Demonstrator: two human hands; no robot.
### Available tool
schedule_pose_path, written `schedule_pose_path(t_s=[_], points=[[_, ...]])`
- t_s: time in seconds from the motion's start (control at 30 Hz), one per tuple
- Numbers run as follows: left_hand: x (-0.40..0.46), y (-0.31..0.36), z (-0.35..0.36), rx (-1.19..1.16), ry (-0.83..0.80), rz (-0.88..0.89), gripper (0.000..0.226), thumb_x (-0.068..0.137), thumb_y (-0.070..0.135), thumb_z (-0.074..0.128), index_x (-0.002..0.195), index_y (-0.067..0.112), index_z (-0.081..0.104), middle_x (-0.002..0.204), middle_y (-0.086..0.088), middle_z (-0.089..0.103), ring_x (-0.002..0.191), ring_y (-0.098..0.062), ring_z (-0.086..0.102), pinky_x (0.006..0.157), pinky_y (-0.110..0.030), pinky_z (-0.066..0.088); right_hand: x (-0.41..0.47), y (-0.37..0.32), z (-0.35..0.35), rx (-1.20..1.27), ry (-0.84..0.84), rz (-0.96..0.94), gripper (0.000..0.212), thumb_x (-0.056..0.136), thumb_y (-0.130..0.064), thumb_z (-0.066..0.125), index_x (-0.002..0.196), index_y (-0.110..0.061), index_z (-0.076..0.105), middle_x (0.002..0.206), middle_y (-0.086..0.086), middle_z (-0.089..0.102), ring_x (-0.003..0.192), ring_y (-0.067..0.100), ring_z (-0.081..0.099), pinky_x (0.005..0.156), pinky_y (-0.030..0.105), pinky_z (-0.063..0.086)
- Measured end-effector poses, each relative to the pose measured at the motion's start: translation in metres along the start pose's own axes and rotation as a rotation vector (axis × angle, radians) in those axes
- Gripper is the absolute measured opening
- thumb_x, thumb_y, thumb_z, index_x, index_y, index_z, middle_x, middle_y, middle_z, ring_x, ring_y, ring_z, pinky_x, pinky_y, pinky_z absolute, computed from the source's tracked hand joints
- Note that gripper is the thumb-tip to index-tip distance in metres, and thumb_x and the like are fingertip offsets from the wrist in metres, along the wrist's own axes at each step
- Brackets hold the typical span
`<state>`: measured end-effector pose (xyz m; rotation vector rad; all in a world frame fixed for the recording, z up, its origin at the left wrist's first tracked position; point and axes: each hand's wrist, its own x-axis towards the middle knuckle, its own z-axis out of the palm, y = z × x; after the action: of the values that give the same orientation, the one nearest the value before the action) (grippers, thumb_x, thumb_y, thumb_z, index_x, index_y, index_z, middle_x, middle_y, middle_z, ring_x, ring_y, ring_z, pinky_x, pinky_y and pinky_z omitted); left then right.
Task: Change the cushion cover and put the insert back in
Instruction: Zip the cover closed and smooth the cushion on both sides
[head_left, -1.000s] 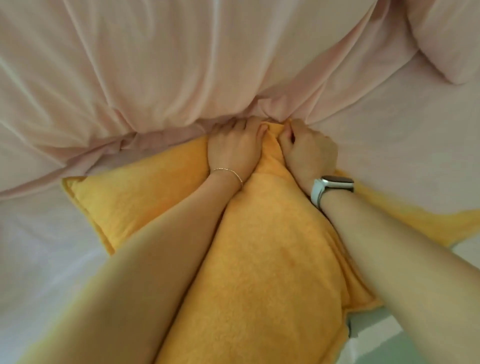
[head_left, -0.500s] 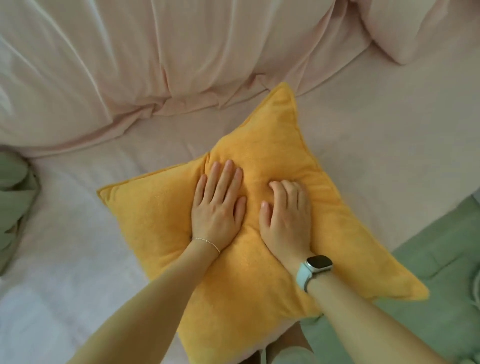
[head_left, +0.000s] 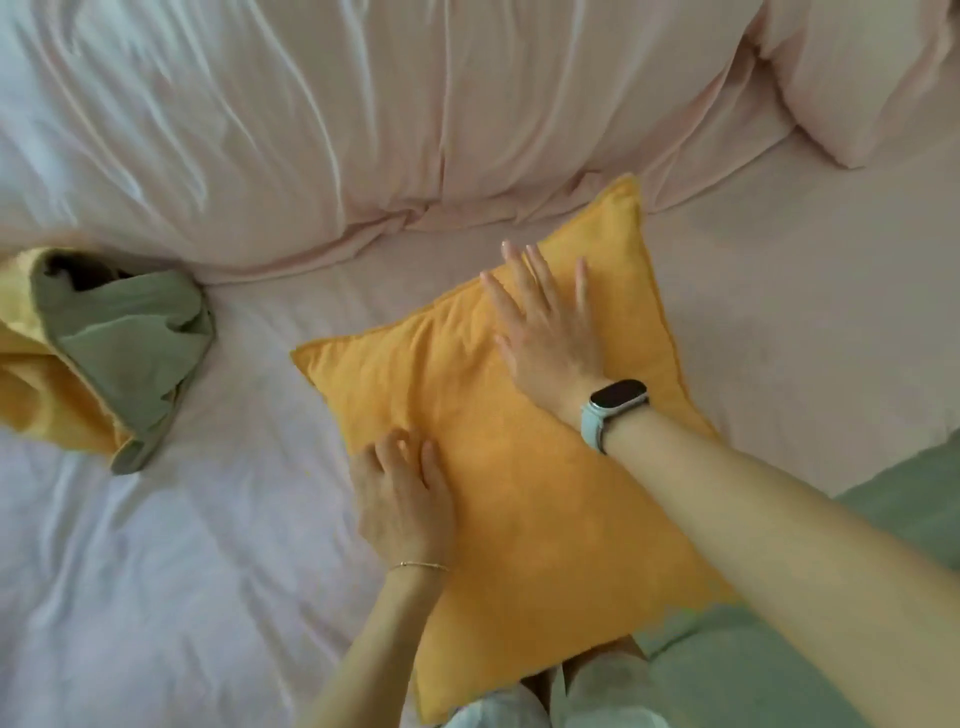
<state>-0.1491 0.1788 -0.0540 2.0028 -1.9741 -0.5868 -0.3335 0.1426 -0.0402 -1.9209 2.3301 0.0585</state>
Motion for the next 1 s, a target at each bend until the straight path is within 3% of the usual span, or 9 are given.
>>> schedule_pose_path(t_s=[0.1, 0.27, 0.43, 0.63, 0.8, 0.9, 1.0], points=[[0.004, 0.002, 0.005, 0.173, 0.047, 0.269, 0.038, 0.082, 0.025, 0.049, 0.120, 0.024, 0.048, 0.122, -0.006, 0.054, 0.115, -0.028, 0.042, 0.089, -0.044, 0.033, -0.015, 0.007, 0.012, 0.112, 0.182, 0.026, 0.047, 0.088, -0.026, 0.046, 0.134, -0.017, 0.047, 0.144, 0.015, 0.038, 0.133, 0.031, 0.033, 0.105, 0.063, 0.021], [0.015, 0.032, 0.020, 0.243, -0.100, 0.366, 0.053, 0.085, 0.050, 0.037, 0.134, 0.032, 0.046, 0.144, -0.002, 0.041, 0.138, -0.026, 0.020, 0.106, -0.050, 0.013, -0.051, 0.048, 0.038, 0.197, 0.243, 0.067, 0.053, 0.088, -0.035, 0.039, 0.138, -0.018, 0.038, 0.144, 0.013, 0.038, 0.136, 0.027, 0.028, 0.110, 0.055, 0.018], [0.029, 0.018, 0.056, 0.309, -0.008, 0.470, 0.060, 0.083, 0.059, 0.038, 0.135, 0.031, 0.044, 0.145, -0.002, 0.040, 0.138, -0.029, 0.023, 0.108, -0.056, 0.009, -0.042, 0.066, 0.070, 0.251, 0.299, 0.094, 0.052, 0.089, -0.033, 0.041, 0.135, -0.009, 0.041, 0.141, 0.014, 0.043, 0.134, 0.025, 0.031, 0.112, 0.046, 0.019], [0.070, 0.009, 0.109, 0.329, 0.127, 0.494, 0.050, 0.088, 0.059, 0.031, 0.129, 0.031, 0.042, 0.137, -0.001, 0.037, 0.129, -0.029, 0.031, 0.106, -0.054, 0.009, 0.007, 0.067, 0.111, 0.154, 0.417, 0.119, 0.040, 0.090, -0.036, 0.042, 0.123, -0.014, 0.048, 0.126, 0.008, 0.057, 0.121, 0.024, 0.043, 0.101, 0.047, 0.029], [0.116, 0.028, 0.146, 0.350, 0.148, 0.482, 0.046, 0.090, 0.058, 0.021, 0.113, 0.028, 0.046, 0.122, -0.004, 0.040, 0.117, -0.029, 0.036, 0.104, -0.048, 0.005, 0.069, 0.082, 0.133, 0.024, 0.421, 0.106, 0.028, 0.088, -0.035, 0.041, 0.105, -0.014, 0.049, 0.113, 0.005, 0.053, 0.104, 0.027, 0.043, 0.082, 0.043, 0.029], [0.145, 0.041, 0.156, 0.348, 0.152, 0.488, 0.038, 0.086, 0.055, 0.031, 0.103, 0.026, 0.049, 0.110, -0.006, 0.049, 0.106, -0.027, 0.039, 0.101, -0.045, 0.010, 0.102, 0.091, 0.132, -0.027, 0.409, 0.122, 0.022, 0.087, -0.033, 0.043, 0.092, -0.013, 0.051, 0.089, 0.009, 0.063, 0.084, 0.026, 0.043, 0.069, 0.037, 0.028], [0.178, 0.058, 0.155, 0.345, 0.171, 0.459, 0.034, 0.084, 0.049, 0.041, 0.085, 0.021, 0.060, 0.083, -0.006, 0.063, 0.086, -0.026, 0.047, 0.086, -0.042, 0.021, 0.134, 0.098, 0.122, -0.062, 0.383, 0.133, 0.028, 0.084, -0.030, 0.045, 0.072, -0.009, 0.060, 0.069, 0.009, 0.062, 0.066, 0.027, 0.055, 0.059, 0.029, 0.038]])
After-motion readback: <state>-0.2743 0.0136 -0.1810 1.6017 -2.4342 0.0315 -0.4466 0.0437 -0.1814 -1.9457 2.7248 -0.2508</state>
